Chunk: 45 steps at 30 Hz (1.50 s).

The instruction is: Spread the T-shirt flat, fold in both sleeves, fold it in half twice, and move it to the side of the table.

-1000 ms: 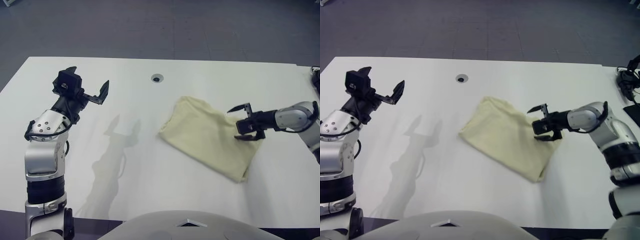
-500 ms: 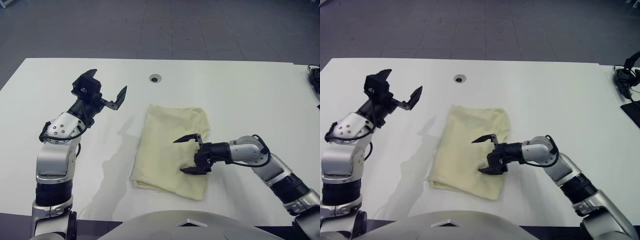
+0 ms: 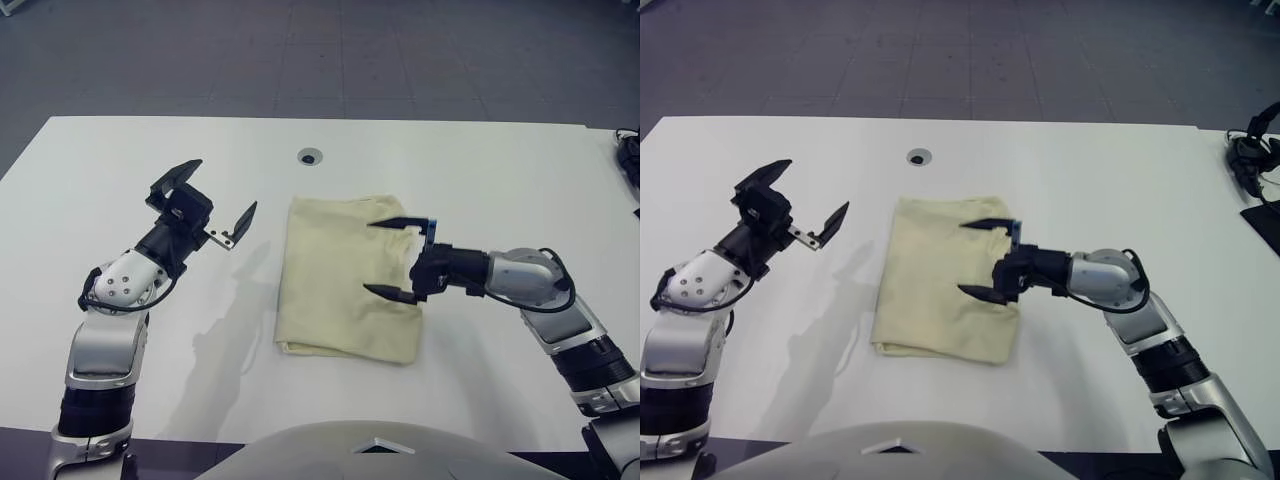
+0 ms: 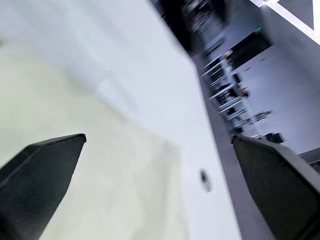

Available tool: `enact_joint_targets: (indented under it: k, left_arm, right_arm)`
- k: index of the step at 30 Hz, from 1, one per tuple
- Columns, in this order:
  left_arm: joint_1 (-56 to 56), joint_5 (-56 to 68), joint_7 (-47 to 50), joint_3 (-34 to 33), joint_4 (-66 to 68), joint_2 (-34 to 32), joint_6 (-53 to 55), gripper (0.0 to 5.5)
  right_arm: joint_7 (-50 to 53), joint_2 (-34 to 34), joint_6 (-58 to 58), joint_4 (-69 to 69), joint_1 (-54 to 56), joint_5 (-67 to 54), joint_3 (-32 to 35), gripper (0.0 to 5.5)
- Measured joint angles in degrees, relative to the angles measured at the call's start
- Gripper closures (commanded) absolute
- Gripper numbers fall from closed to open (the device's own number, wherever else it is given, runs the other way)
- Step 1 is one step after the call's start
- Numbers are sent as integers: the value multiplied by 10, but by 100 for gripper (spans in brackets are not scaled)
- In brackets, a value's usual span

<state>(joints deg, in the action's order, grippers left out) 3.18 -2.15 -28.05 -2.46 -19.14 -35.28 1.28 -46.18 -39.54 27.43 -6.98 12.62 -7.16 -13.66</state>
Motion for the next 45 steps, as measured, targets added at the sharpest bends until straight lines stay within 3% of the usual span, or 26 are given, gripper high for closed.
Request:
enact_joint_targets:
  k: [5, 9, 14, 19, 24, 39, 45]
  left_arm:
    - [78, -103, -14, 50, 33, -54, -169, 12]
    - [155, -185, -20, 64, 46, -119, -283, 12]
    - [188, -231, -12, 67, 22, -154, -356, 12]
    - [150, -262, -6, 105, 36, -147, -387, 12]
    - [97, -281, -3, 159, 66, -126, -408, 100]
    - [113, -276, -13, 192, 81, -140, -411, 400]
    - [156, -184, -81, 213, 39, -152, -354, 499]
  right_arm:
    - [3, -9, 1, -19, -38, -39, 52, 10]
    - [-55, -82, 63, 7, -192, -42, 100, 10]
    - [-93, -152, 189, 75, -277, 12, 137, 10]
    - [-81, -153, 262, 110, -278, 87, 113, 10]
    - [-44, -142, 313, 132, -234, 144, 83, 74]
    - [54, -119, 357, 190, -151, 257, -6, 350]
    - [53, -121, 350, 184, -150, 239, -55, 448]
